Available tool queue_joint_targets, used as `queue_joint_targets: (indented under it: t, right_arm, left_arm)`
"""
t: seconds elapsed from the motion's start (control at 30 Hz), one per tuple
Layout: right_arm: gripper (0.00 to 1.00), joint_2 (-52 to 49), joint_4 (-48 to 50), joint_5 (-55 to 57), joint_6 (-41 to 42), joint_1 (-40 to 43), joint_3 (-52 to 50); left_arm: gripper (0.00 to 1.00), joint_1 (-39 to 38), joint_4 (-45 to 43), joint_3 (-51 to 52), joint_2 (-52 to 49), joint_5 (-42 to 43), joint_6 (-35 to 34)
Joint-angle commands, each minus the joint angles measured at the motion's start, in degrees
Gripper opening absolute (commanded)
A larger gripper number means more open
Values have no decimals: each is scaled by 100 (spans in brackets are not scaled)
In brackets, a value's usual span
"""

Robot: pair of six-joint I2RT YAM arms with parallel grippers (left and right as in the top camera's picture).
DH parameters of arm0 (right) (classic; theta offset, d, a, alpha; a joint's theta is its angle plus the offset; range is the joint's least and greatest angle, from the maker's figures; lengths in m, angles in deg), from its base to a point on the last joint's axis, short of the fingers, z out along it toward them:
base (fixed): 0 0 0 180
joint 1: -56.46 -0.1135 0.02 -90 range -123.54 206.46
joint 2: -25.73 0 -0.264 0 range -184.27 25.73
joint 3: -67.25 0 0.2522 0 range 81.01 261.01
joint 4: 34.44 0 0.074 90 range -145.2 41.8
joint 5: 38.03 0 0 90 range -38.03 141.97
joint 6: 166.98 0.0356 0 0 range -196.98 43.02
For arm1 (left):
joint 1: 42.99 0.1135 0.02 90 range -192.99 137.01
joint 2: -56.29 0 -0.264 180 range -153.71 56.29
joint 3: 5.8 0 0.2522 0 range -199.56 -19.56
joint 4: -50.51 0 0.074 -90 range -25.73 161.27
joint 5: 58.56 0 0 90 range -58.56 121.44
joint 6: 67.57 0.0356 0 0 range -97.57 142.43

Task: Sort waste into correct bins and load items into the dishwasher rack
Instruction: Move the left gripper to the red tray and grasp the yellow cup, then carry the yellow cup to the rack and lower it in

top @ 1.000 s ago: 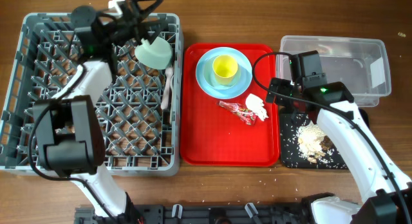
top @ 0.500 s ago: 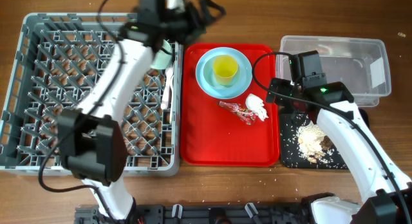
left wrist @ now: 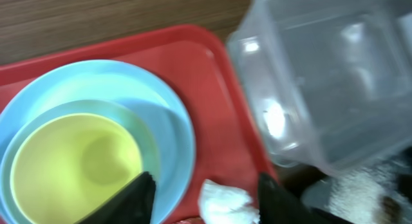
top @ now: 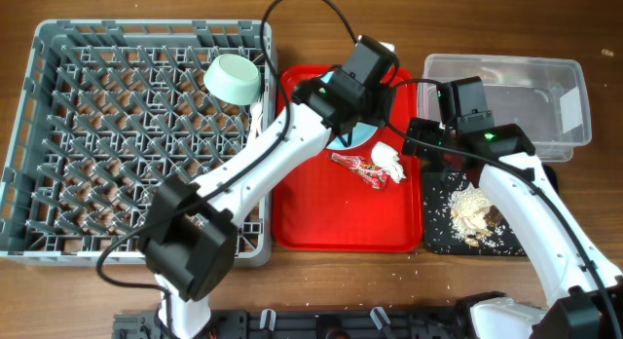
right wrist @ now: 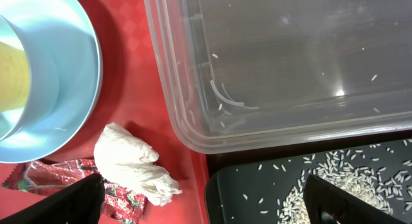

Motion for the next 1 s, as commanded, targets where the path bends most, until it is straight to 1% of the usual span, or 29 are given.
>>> queue_joint_targets:
  t: [0.0,0.23,0.33,0.57,0.6,0.73,0.83,0.97]
  right_arm:
    - [100,-28,11,120,-37,22,74]
    - [100,-28,11,120,-35,22,74]
    - [100,-28,11,120,-33,22,74]
    - [100,-28,13,120,-33,22,74]
    - [100,-28,13,120,-33,22,74]
    - [100,-28,11,120,-33,22,74]
    - [100,-28,13,120,-35,22,74]
    - [99,-28,11,120,-33,22,74]
  left_arm:
    - [42,42,-2,-90,-363,-693,85]
    - [41,181,42,-79,-649,-688,85]
    - [31,170,114,-72,-649,-688,85]
    - [29,155,234,-61,-807,-688,85]
    - [27,155,234,-61,-866,-688,85]
    - [4,173,203,-63,-946,-693,90]
    - [4,258,81,-81,-811,-693,85]
    - [4,466,20,-151,-232,-686,81]
